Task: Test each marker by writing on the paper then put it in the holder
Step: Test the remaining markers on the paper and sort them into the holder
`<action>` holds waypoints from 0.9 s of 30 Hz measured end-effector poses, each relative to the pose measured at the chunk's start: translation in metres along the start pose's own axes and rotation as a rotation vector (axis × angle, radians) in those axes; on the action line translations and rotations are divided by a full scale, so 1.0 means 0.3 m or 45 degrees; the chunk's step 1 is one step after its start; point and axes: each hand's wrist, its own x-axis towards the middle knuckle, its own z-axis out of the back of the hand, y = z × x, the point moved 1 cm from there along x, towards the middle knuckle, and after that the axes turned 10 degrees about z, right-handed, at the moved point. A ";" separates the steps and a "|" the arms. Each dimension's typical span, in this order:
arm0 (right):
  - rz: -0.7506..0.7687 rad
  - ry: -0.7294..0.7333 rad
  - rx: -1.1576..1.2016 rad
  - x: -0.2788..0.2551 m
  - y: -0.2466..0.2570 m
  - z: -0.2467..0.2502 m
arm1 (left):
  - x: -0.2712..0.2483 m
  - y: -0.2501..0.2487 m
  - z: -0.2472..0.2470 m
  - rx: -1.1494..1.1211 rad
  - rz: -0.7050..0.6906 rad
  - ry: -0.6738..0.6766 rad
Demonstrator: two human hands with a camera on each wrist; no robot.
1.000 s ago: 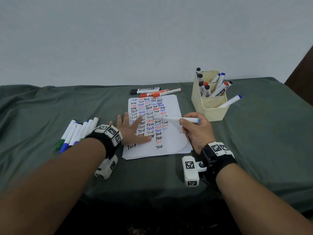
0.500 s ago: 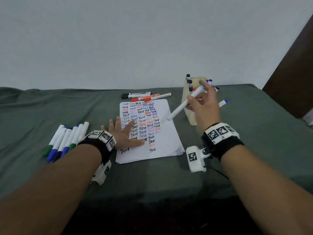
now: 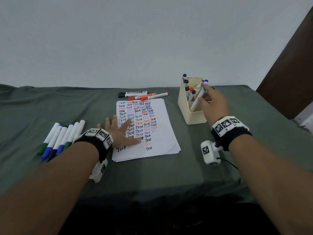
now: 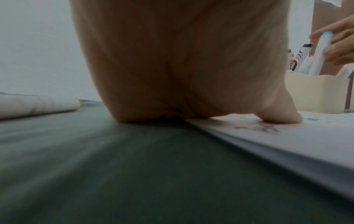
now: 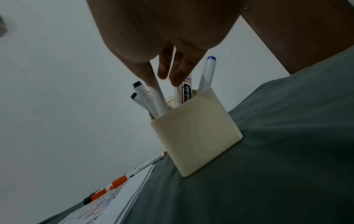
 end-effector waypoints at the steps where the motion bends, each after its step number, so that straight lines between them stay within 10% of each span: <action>1: 0.019 -0.012 -0.046 0.002 0.004 -0.002 | -0.003 -0.001 0.001 -0.001 0.000 0.003; 7: 0.387 -0.126 -0.489 -0.011 0.139 -0.038 | -0.019 -0.007 0.010 -0.007 0.001 0.025; 11: 0.739 0.217 -0.495 -0.021 0.232 -0.143 | -0.022 -0.007 0.010 -0.014 0.001 0.021; 16: 0.550 0.936 -0.442 0.055 0.260 -0.257 | -0.018 -0.009 0.009 -0.020 0.006 0.009; 27: 0.370 1.152 -0.520 0.091 0.324 -0.450 | -0.003 -0.003 0.002 -0.046 0.021 0.006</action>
